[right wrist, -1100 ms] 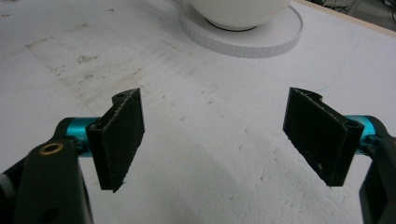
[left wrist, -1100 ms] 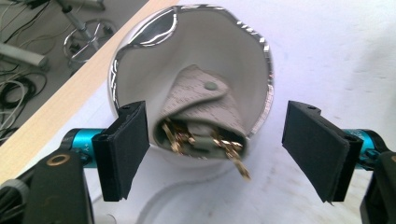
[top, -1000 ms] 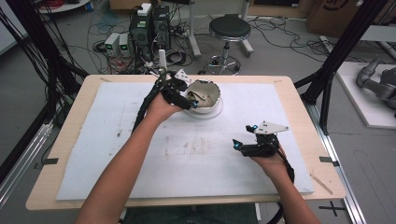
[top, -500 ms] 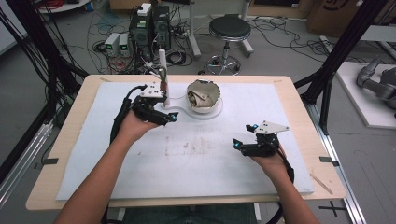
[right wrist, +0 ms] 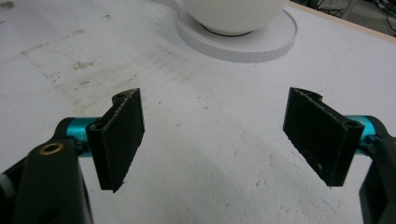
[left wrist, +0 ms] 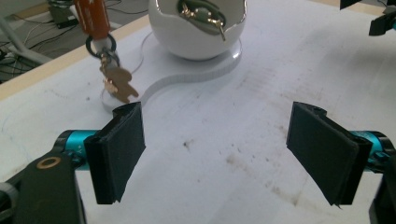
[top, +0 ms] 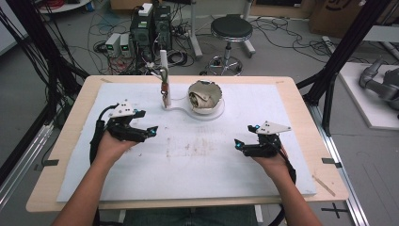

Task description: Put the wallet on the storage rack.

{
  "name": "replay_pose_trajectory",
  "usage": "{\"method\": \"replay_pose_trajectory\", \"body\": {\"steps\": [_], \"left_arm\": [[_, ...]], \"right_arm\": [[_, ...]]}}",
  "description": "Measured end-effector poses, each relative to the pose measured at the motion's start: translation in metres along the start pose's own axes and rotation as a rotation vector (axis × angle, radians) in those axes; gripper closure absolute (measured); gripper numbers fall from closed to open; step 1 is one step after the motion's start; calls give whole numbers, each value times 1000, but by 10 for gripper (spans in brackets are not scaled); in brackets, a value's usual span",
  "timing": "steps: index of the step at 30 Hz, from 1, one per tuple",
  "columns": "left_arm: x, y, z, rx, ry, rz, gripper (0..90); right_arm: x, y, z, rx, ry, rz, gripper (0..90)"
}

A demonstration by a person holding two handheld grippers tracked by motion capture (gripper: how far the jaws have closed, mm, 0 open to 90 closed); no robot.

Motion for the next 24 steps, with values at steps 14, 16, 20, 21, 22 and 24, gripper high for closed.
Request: {"method": "replay_pose_trajectory", "body": {"steps": [14,16,20,21,22,24], "left_arm": [[14,-5,-45,67,-24,40,180],[15,-6,-48,72,-21,41,180],[19,-6,-51,66,-12,67,180],[20,-7,-52,70,-11,69,180],[21,-7,-52,71,-11,75,180],[22,-8,-53,67,-12,83,180]], "right_arm": [[3,4,-3,-2,-2,-10,210],[4,6,-4,-11,-1,-12,210],[5,10,-6,-20,1,-13,210],[5,10,-6,-19,1,-14,210],[5,10,-6,-19,-1,-13,210],[5,10,-7,-17,-2,-16,210]]}}
Point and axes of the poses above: each handheld gripper's, and its own axes: x roughly backward along the jaws, z roughly out of its top, y roughly to its right, the point moved 3 cm from there along -x, roughly forward along the jaws
